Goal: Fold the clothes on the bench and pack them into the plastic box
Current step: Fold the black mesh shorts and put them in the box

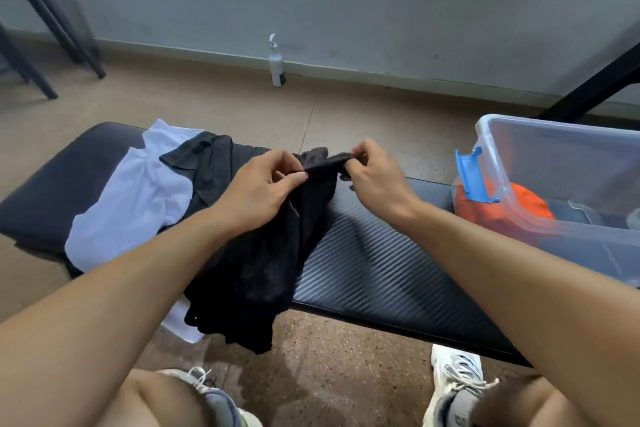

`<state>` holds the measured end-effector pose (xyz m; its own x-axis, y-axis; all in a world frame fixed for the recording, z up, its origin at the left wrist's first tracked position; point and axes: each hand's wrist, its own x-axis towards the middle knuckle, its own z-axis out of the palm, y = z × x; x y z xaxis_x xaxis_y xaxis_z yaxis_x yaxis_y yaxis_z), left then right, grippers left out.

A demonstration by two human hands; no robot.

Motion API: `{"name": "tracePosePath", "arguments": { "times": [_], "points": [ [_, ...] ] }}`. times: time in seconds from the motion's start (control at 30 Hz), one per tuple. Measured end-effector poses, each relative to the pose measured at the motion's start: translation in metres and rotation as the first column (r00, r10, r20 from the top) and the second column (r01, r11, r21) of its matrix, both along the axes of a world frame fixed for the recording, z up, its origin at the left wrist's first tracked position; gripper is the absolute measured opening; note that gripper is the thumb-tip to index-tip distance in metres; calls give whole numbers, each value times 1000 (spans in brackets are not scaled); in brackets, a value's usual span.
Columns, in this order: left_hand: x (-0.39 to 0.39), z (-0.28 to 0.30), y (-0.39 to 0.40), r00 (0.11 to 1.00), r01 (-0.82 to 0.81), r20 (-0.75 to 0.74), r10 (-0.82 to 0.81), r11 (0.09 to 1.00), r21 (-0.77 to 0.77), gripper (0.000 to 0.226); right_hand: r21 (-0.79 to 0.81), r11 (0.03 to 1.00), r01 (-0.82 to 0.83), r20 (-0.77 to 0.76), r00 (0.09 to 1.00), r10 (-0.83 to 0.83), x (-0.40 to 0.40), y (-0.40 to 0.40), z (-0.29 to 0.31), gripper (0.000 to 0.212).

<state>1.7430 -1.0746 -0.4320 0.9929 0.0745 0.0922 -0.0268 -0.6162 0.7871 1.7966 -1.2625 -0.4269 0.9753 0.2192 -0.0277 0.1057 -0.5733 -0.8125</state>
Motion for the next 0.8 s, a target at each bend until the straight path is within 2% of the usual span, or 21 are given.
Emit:
{"name": "tracePosePath", "arguments": {
  "times": [0.03, 0.13, 0.2, 0.27, 0.3, 0.37, 0.43, 0.5, 0.57, 0.63, 0.67, 0.7, 0.73, 0.77, 0.8],
  "points": [
    [0, 1, 2, 999, -32, 1, 32, 999, -42, 9, 96, 995, 14, 31, 999, -17, -1, 2, 8, 11],
    [1, 3, 8, 996, -80, -65, 65, 960, -268, 12, 185, 980, -71, 187, 982, 36, -5, 6, 25, 19],
    [-2, 9, 8, 993, -68, -111, 27, 923, -378, 18, 328, 936, -128, 132, 987, 88, -6, 7, 29, 22],
    [-6, 15, 8, 989, -17, -143, -45, 913, -409, 27, 413, 908, -76, 22, 997, 73, -4, 9, 31, 22],
    [-8, 17, 8, 982, 26, -160, -98, 915, -402, 33, 412, 911, -9, -12, 1000, 15, -2, 11, 34, 21],
    [-13, 19, 9, 964, 126, -187, -188, 945, -302, 43, 384, 915, 121, 14, 990, -137, 0, 11, 40, 20],
    [-16, 12, 11, 965, 198, -178, -193, 980, 9, 57, 304, 935, 184, 176, 953, -245, 0, 7, 47, 19],
    [-17, 2, 10, 985, 147, -122, -118, 952, 268, 45, 147, 967, 209, 349, 904, -249, 2, 2, 50, 11],
    [-16, -4, 12, 997, 54, -73, -31, 940, 337, 21, -125, 972, 198, 423, 897, -128, 3, -2, 48, 10],
    [-13, -7, 18, 997, -22, -63, 45, 944, 328, 11, -515, 837, 187, 499, 859, 115, -3, -3, 37, 32],
    [-12, -7, 22, 995, -47, -65, 70, 950, 310, 11, -630, 758, 169, 517, 820, 246, -10, -1, 31, 41],
    [-10, -8, 25, 994, -65, -66, 88, 954, 293, 12, -699, 711, 83, 486, 784, 386, -19, 2, 27, 42],
    [-10, -8, 28, 993, -78, -64, 99, 956, 282, 13, -739, 666, -102, 386, 746, 543, -32, 4, 24, 39],
    [-10, -9, 31, 993, -85, -61, 106, 959, 269, 13, -726, 585, -361, 216, 688, 693, -44, 6, 18, 39],
    [-10, -9, 33, 993, -91, -55, 107, 965, 246, 13, -659, 464, -593, 13, 607, 795, -57, 7, 11, 48]
  ]
}}
